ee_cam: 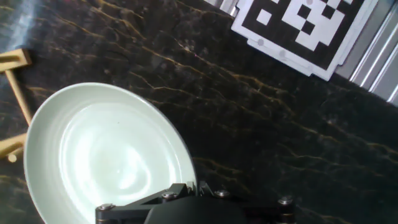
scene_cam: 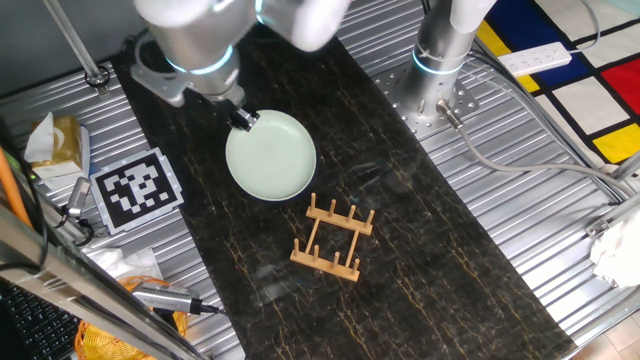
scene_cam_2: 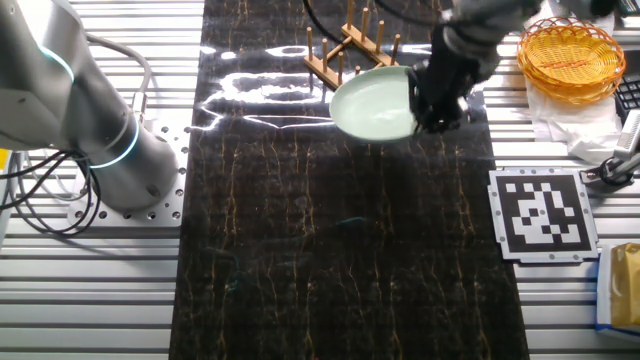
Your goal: Put the dish on the dish rack
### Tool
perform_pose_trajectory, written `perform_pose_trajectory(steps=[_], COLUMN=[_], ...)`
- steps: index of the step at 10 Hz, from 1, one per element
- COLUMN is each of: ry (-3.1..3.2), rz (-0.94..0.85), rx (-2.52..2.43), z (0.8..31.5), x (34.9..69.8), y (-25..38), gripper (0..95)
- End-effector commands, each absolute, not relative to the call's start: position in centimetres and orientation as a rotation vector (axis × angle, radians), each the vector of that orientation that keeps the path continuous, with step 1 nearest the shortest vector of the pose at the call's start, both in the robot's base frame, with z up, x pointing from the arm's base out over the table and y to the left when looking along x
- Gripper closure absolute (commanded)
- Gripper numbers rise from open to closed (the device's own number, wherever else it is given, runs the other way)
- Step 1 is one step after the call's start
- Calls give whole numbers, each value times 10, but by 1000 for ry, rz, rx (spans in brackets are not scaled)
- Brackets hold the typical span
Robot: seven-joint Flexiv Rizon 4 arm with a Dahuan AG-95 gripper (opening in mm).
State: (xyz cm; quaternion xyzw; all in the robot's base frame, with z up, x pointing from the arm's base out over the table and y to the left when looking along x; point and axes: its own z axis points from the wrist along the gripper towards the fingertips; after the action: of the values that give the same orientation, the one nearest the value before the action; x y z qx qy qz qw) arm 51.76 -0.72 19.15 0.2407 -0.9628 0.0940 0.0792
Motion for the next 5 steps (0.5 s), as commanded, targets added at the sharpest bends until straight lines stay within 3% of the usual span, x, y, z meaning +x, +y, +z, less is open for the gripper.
perform_pose_trajectory(steps=[1,5], ry=[-2887,-2898], rz=[344,457], rx=[730,763], z=[193,193], x=[517,517], y=[-6,-6], gripper=[950,950])
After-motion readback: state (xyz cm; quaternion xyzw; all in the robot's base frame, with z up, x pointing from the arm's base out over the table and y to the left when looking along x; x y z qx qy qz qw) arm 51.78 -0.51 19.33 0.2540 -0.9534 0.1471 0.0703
